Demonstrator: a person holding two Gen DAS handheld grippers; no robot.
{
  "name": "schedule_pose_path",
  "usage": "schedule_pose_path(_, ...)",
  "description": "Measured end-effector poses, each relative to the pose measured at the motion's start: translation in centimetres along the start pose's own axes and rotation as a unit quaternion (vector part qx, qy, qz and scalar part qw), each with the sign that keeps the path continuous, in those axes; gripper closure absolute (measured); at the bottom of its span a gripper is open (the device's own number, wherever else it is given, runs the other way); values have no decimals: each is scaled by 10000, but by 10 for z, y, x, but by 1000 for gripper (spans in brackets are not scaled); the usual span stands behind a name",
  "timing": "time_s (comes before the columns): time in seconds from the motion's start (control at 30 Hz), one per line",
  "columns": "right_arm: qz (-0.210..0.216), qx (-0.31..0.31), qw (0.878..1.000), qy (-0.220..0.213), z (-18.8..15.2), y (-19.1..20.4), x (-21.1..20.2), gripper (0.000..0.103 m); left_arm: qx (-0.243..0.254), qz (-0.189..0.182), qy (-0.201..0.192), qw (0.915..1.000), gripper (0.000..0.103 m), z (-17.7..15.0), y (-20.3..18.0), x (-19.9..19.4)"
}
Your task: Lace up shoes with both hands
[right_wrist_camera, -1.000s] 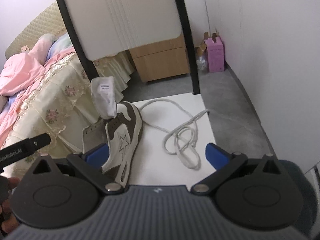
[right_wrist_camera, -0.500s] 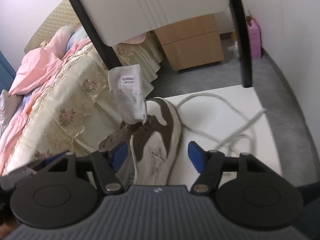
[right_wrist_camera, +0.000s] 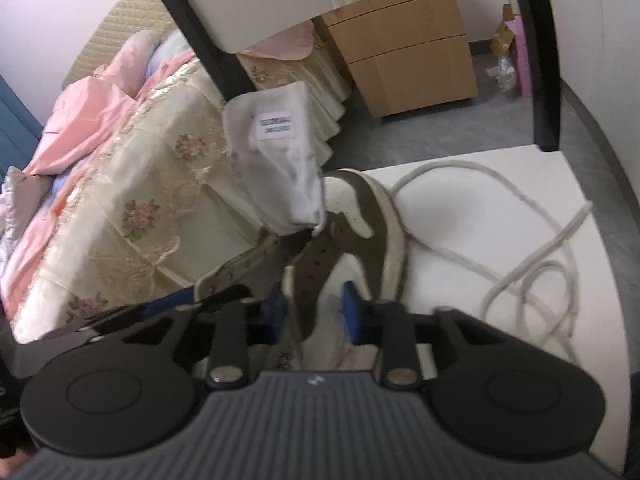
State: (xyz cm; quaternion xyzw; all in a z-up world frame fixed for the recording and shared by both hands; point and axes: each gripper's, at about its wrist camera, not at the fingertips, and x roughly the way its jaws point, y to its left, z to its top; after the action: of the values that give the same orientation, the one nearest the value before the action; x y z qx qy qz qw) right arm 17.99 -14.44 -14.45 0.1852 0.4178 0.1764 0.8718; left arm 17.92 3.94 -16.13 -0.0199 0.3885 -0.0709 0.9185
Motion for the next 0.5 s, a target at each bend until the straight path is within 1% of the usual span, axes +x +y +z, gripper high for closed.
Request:
schedule_pose_path(0.03, -48, -23, 10000, -31, 0, 2, -1, 88, 8, -26, -9, 10000, 78, 0, -2, 1)
schedule_pose_path(0.07, -90, -51, 9999, -53, 0, 3, -2, 90, 22, -44, -22, 10000, 81, -1, -3, 0)
schedule_pose_path(0.13, -169, -56, 9998, -77, 0, 4, -5, 94, -9, -117, -25, 9999, 93, -1, -5, 0)
schedule_pose_path(0.23, -247, 2, 9997, -83, -1, 2, -8, 97, -54, -209, -2, 9998, 94, 0, -5, 0)
schedule_pose_path(0.5, -481, 91, 9986, -190, -4, -2, -18, 98, -92, -425, 22, 9991, 94, -2, -9, -2)
